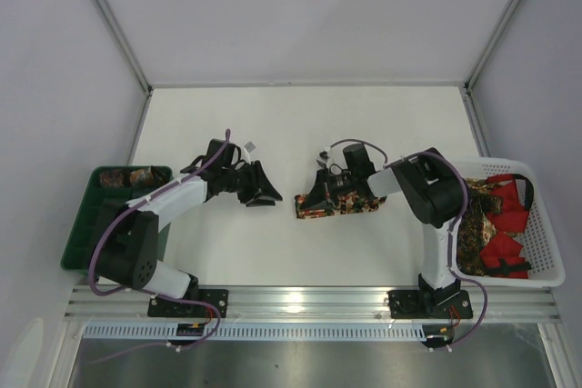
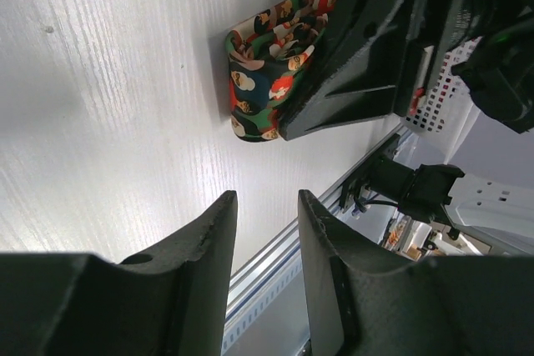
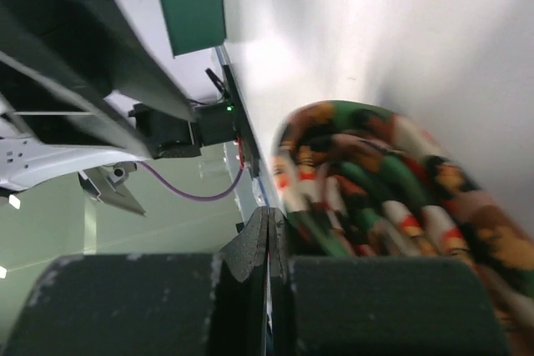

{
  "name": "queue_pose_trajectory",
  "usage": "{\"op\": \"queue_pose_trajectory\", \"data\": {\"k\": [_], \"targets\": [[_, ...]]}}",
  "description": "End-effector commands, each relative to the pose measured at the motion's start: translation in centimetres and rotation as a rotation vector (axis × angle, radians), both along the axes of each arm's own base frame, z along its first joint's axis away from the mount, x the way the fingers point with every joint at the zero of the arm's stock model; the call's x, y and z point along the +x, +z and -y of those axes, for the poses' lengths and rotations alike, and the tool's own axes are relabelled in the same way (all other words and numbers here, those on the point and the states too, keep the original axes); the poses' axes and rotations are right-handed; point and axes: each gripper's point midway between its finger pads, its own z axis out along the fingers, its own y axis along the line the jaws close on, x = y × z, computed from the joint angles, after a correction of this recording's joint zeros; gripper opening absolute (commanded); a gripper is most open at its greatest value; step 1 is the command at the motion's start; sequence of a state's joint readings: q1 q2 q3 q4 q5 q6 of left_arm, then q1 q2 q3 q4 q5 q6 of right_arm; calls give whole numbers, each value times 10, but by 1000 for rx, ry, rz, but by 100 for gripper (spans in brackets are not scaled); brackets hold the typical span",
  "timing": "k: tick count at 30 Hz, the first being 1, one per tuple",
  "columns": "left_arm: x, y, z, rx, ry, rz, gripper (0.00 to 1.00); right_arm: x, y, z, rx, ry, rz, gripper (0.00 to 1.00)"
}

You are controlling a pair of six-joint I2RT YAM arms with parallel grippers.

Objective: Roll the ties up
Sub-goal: Roll the tie

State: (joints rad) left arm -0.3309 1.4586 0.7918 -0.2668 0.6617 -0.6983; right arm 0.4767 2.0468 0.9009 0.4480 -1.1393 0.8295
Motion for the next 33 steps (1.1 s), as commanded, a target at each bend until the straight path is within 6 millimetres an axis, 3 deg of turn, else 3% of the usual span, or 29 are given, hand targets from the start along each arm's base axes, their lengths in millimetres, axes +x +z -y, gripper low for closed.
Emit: {"op": "queue_pose_trajectory", "data": {"k": [1,4,6,8,13,16,20,22,26,27,33], "targets": [[4,9,1,-25,-8,38,41,16,52,-11,47,-2,148,0],[4,10,2,-32,-5,35,41,21,81,-18,82,9,185,0],[4,11,2,-36,-3,35,41,23,88,-22,91,13,201,0],[4,11,2,-37,-3,37,41,25,80,-24,81,12,191,0],[2,14,1,-38,-1,36,41,15,32,-17,48,0,127,0],[-1,15,0,-35,-1,38,41,3,-17,-11,0,-2,49,0],[-3,16,-1,-32,0,38,41,0,-46,-8,-36,-8,20,0],[-3,16,-1,-31,0,38,41,2,-45,-8,-42,-9,33,0],[-2,15,-1,-29,5,37,41,11,-16,-16,-23,0,85,0],[-2,14,-1,-31,5,31,41,19,7,-20,2,0,142,0],[2,12,4,-60,8,19,43,25,58,-20,7,2,229,0]]}}
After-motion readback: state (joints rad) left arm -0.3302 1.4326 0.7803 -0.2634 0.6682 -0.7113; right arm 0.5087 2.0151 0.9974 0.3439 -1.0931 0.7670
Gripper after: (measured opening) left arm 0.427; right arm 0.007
